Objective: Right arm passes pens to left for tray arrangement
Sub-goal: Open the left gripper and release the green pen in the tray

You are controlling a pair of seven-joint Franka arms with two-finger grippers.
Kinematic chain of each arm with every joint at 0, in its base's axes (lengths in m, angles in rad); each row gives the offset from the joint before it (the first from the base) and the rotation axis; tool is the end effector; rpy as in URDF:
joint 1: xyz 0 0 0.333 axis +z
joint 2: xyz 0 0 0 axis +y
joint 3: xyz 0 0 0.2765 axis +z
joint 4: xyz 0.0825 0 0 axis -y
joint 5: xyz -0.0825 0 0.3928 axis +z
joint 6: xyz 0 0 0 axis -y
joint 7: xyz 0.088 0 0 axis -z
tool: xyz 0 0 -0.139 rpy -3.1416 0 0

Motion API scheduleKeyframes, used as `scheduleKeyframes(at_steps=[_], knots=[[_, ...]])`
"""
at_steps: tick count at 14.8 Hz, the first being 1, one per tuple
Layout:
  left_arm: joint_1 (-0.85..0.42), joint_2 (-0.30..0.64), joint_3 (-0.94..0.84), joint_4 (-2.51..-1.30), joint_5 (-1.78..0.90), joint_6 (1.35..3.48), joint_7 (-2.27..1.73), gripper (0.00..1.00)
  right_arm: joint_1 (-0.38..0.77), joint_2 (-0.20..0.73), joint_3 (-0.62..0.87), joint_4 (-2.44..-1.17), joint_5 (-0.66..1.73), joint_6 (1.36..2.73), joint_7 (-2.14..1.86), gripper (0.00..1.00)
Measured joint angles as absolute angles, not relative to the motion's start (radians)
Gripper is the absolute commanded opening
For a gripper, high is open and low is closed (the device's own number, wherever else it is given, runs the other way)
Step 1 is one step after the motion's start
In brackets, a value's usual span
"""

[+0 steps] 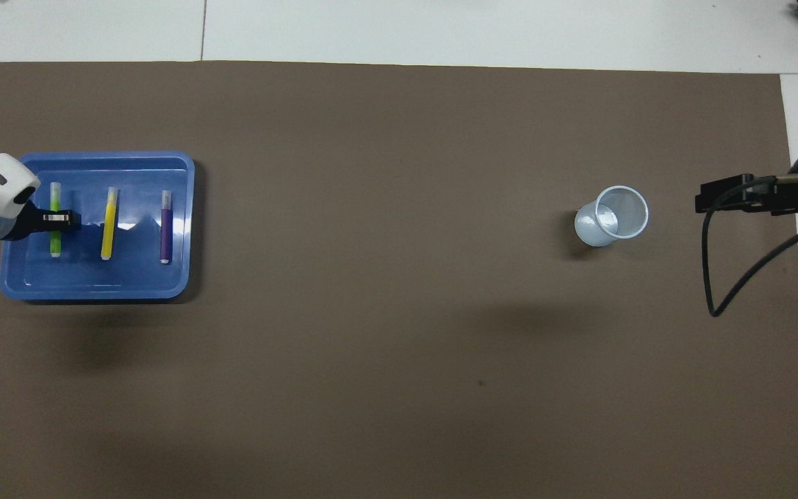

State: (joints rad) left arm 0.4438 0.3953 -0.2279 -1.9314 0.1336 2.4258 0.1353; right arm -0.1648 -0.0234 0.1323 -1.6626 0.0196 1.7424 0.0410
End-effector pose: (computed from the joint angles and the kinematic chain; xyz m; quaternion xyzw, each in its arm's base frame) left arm 0.6120 0.1388 0.2235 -0.9984 -0.0032 -0.0545 0.0132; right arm 0.5752 -0.0157 0.5375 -0.9979 0.0378 -0.0514 0.0084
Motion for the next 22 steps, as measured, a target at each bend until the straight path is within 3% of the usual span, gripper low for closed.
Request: scheduleKeyframes(at_steps=[1, 2, 4, 14, 18, 19, 21, 22], knots=[[0.444, 0.395, -0.229, -1.931, 0.134, 2.426, 0.135, 0.25, -0.171, -0.029, 0.129, -1.662, 0.02, 1.742, 0.041, 1.0], [0.444, 0.394, -0.23, -1.931, 0.134, 2.426, 0.135, 0.37, -0.174, -0.034, 0.129, -1.662, 0.02, 1.742, 0.041, 1.0], [0.444, 0.392, -0.23, -1.931, 0.134, 2.426, 0.135, 0.42, -0.171, -0.04, 0.133, -1.664, 0.02, 1.741, 0.041, 1.0], [0.441, 0.392, -0.234, -1.928, 0.134, 2.424, 0.135, 0.42, -0.168, -0.042, 0.133, -1.668, 0.02, 1.735, 0.041, 1.0], [0.426, 0.386, -0.24, -1.87, 0.134, 2.343, 0.135, 0.43, -0.176, -0.046, 0.132, -1.67, 0.019, 1.708, 0.041, 1.0], [0.421, 0.383, -0.241, -1.851, 0.134, 2.317, 0.135, 0.5, -0.178, -0.049, 0.131, -1.671, 0.019, 1.696, 0.041, 1.0], [0.411, 0.372, -0.243, -1.826, 0.134, 2.283, 0.135, 0.77, -0.178, -0.055, 0.13, -1.672, 0.019, 1.691, 0.041, 1.0], [0.407, 0.364, -0.245, -1.819, 0.134, 2.273, 0.135, 0.96, -0.177, -0.057, 0.131, -1.672, 0.019, 1.689, 0.041, 1.0]])
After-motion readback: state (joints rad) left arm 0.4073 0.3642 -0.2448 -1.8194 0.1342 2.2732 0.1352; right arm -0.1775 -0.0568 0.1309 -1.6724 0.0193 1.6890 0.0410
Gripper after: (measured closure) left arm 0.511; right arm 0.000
